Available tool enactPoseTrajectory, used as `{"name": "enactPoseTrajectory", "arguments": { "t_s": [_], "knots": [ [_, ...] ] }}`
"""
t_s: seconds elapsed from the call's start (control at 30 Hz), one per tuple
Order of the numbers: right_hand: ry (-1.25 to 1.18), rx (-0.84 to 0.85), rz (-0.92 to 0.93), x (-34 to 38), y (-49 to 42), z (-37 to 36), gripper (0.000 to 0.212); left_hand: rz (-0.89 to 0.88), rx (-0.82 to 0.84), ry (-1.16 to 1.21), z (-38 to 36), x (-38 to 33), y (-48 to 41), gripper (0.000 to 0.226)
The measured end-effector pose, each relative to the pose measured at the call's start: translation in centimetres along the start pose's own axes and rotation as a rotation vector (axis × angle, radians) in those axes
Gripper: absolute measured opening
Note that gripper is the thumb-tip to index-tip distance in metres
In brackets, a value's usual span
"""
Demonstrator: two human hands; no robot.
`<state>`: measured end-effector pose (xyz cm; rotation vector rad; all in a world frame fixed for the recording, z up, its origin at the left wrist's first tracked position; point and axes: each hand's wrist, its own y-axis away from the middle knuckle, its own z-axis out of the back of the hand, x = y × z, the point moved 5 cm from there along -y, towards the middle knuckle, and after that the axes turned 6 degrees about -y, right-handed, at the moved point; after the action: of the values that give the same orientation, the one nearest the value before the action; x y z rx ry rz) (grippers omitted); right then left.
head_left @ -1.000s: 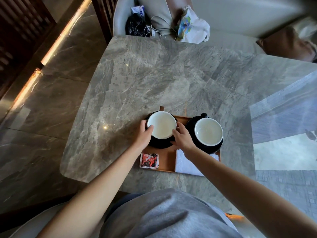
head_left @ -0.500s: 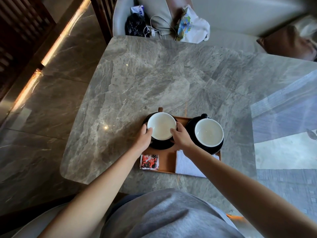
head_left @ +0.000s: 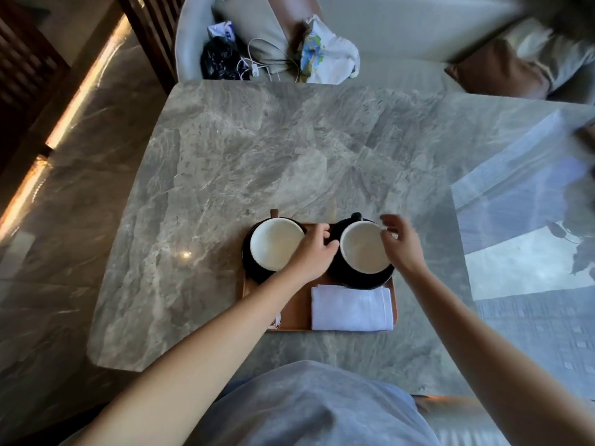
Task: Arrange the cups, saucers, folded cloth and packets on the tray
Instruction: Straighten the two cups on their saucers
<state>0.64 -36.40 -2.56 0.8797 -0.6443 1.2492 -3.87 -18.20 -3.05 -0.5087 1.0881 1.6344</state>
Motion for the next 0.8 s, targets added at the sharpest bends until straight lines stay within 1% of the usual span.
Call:
{"name": "enactPoseTrajectory", "arguments": {
  "t_s": [0.07,0.1,0.2,0.27,0.37,0.5,0.63,0.8],
  "knots": [
    [0.020,0.084,-0.036,-1.5,0.3,-0.2,0.042,0.023,0.102,-0.103,-2.0,-0.6,-0.5,0.047],
    [0.023,0.107,-0.036,-2.0,0.4,-0.2,0.045,0.017,0.126,-0.149,-2.6,-0.8,-0.6,0.044],
    [0.006,0.117,-0.042,-2.7,0.3,-0.1,0.050,0.010,0.146,-0.211,-3.7,-0.9,-0.7,0.040],
    [-0.092,0.121,-0.113,-3.3,0.3,-0.3,0.048,0.022,0.166,-0.246,-4.1,-0.7,-0.7,0.042],
    [-0.288,0.125,-0.247,-4.3,0.7,-0.8,0.041,0.054,0.163,-0.243,-4.2,-0.7,-1.1,0.041],
    [-0.470,0.133,-0.344,-4.9,1.2,-1.2,0.036,0.072,0.166,-0.213,-4.1,-0.8,-1.5,0.045],
    [-0.524,0.120,-0.356,-4.7,1.5,-1.3,0.037,0.079,0.157,-0.162,-4.2,-0.6,-1.6,0.044],
    [-0.533,0.117,-0.354,-4.8,1.5,-1.3,0.038,0.081,0.159,-0.120,-4.3,-0.5,-1.6,0.044]
  ]
}}
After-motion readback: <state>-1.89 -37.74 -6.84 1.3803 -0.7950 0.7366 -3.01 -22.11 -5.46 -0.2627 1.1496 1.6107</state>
